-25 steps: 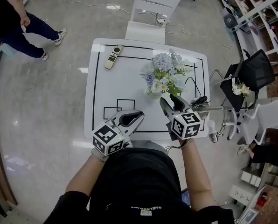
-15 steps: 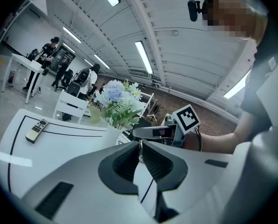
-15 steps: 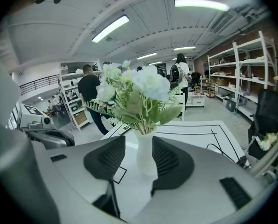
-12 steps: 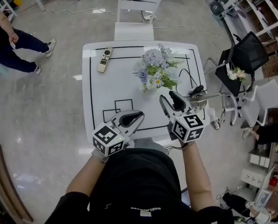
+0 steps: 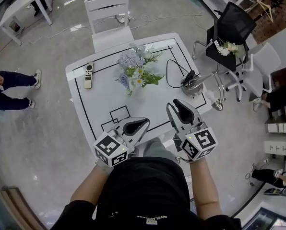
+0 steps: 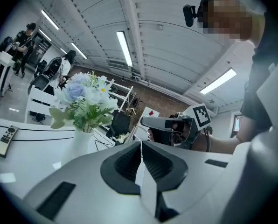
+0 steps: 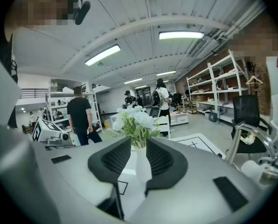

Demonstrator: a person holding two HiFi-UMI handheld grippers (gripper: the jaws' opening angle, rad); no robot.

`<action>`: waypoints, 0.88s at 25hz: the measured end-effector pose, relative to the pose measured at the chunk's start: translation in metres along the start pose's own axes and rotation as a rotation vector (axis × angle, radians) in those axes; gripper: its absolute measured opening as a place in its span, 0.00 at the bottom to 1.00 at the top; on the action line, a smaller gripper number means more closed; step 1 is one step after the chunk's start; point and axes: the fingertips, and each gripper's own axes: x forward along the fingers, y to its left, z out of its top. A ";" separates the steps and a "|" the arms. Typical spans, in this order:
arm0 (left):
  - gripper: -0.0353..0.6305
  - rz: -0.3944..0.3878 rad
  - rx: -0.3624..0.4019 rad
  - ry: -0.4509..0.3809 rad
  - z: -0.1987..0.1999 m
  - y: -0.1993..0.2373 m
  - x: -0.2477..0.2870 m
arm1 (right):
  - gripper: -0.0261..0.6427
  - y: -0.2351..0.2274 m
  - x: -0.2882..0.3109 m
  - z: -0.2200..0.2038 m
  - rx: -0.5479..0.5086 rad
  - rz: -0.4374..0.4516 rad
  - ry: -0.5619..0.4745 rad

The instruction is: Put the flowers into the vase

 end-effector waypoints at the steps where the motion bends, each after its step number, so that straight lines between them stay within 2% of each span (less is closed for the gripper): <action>1: 0.06 -0.017 0.009 0.004 0.001 -0.005 0.006 | 0.19 -0.003 -0.010 0.004 0.006 -0.016 -0.021; 4: 0.06 -0.067 0.035 0.014 0.004 -0.021 0.025 | 0.14 -0.014 -0.039 0.012 0.018 -0.065 -0.078; 12: 0.06 -0.150 0.077 0.041 0.007 -0.068 0.070 | 0.13 -0.039 -0.108 0.008 0.066 -0.127 -0.162; 22: 0.06 -0.165 0.098 0.062 0.007 -0.103 0.109 | 0.13 -0.075 -0.167 -0.007 0.155 -0.185 -0.194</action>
